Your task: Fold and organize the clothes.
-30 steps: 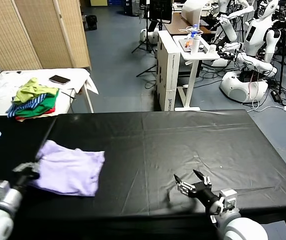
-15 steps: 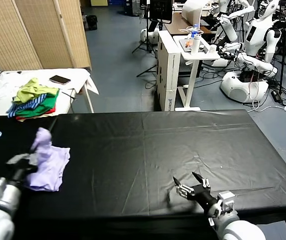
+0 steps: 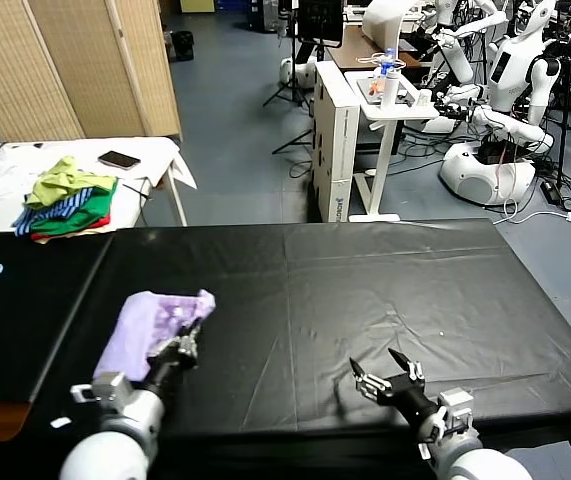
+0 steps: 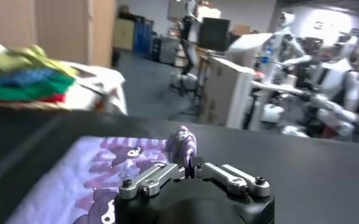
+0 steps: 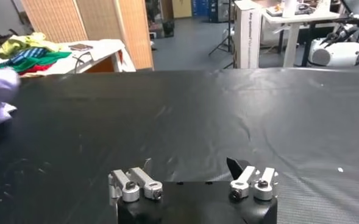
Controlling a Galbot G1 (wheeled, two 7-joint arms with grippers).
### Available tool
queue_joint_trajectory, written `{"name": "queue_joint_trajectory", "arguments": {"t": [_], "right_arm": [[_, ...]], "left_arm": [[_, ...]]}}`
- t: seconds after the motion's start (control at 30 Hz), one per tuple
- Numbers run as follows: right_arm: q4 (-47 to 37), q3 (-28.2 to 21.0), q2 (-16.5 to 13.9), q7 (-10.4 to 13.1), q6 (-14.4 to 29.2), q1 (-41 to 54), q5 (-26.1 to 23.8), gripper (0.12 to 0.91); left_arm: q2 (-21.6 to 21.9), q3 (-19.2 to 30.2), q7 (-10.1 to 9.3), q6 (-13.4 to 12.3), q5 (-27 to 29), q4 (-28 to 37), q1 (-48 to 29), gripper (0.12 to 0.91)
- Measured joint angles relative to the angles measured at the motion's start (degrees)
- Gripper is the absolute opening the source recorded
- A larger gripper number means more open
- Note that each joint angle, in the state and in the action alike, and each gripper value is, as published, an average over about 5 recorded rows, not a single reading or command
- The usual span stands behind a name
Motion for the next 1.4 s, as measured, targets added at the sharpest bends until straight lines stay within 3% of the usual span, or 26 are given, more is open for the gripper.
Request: {"name": "queue_joint_trajectory", "arguments": {"t": [0.23,0.33,0.57,0.7,1.13,1.4], "right_arm": [[0.3,-1.0,-0.2,-0.1,-0.4,1.3,3.1,0.907],[0.4,-2.0,-0.9,0.3,-1.1,2.3,6.6,0.907],[-1.1,-6.4,-1.9,3.2,-3.2,7.6,14.7,0.907],[-3.2,-11.0,-1.5,4.3,-3.0,12.3,16.7,0.907],[-13.9,-27.9,4.3,5.7,-3.0,25.2,17.1,0.907],[-18.2,-32.6,7.5,5.6,-3.1,28.8,16.2,0.899]], "left_arm": [[-4.3,3.0,1.70,-0.1,4.1,2.1,0.1,0.174],[-4.9,3.6,3.77,-0.2,5.4,2.0,0.5,0.244],[-4.2,3.2,8.72,-2.9,8.8,0.8,0.7,0.679],[-3.1,2.0,9.30,-4.7,10.9,0.5,0.3,0.880],[-2.3,-0.7,9.07,-6.3,13.7,1.7,1.4,0.907],[-3.0,-1.8,7.96,-7.5,14.0,1.9,1.7,0.907]]}}
